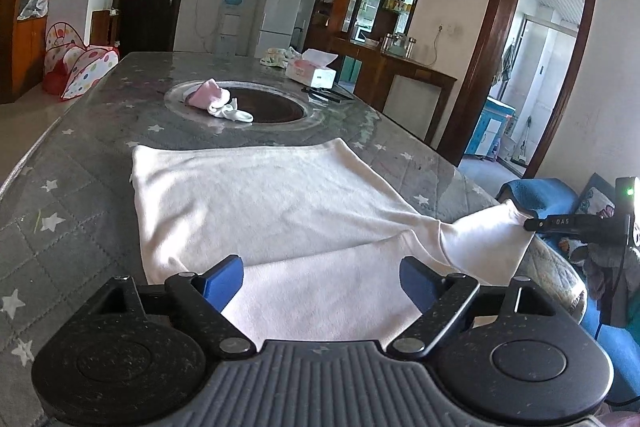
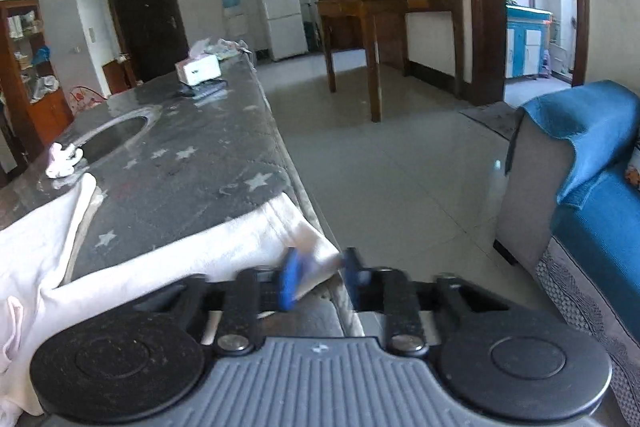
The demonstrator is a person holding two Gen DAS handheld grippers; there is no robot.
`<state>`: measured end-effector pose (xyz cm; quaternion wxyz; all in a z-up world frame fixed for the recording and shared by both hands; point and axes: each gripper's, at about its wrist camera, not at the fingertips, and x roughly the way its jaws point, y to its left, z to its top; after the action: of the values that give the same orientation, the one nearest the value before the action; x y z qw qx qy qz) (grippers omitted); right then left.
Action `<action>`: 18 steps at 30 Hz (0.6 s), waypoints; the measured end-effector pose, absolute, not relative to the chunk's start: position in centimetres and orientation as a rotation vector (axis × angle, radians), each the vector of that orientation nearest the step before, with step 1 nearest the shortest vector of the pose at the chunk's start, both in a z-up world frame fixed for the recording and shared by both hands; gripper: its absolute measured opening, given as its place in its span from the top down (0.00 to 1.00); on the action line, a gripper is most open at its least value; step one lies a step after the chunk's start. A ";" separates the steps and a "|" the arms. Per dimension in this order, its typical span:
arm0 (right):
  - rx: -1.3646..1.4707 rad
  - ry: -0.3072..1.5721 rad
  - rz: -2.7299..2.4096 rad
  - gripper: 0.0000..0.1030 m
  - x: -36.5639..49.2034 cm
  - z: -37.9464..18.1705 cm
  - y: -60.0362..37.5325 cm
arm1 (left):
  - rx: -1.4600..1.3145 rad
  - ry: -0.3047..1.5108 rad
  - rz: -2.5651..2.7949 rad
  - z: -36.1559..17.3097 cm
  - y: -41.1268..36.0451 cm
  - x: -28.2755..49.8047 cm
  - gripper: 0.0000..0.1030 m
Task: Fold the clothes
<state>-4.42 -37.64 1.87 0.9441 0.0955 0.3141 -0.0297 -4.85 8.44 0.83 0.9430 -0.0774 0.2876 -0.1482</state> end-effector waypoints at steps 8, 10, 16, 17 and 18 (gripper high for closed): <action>0.241 0.551 0.097 0.95 -5.7 5.7 -35.6 | -0.152 0.576 -0.284 0.9 8.6 -5.3 0.07; 0.236 0.519 0.189 0.95 -5.8 7.4 -34.1 | -0.156 0.572 -0.280 0.9 8.8 -5.5 0.05; 0.182 0.478 0.485 0.95 -5.7 11.3 -27.7 | -0.166 0.562 -0.265 1.1 9.3 -6.0 0.00; 0.162 0.477 0.532 0.95 -5.6 11.7 -26.5 | -0.168 0.560 -0.262 1.2 9.4 -6.1 0.00; 0.143 0.476 0.578 0.95 -5.7 12.0 -25.3 | -0.170 0.558 -0.260 1.2 9.5 -6.1 0.00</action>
<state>-5.68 -25.27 11.98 0.9282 0.0697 0.2324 0.2820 -6.13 9.47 1.19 0.9494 -0.0835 0.2745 -0.1277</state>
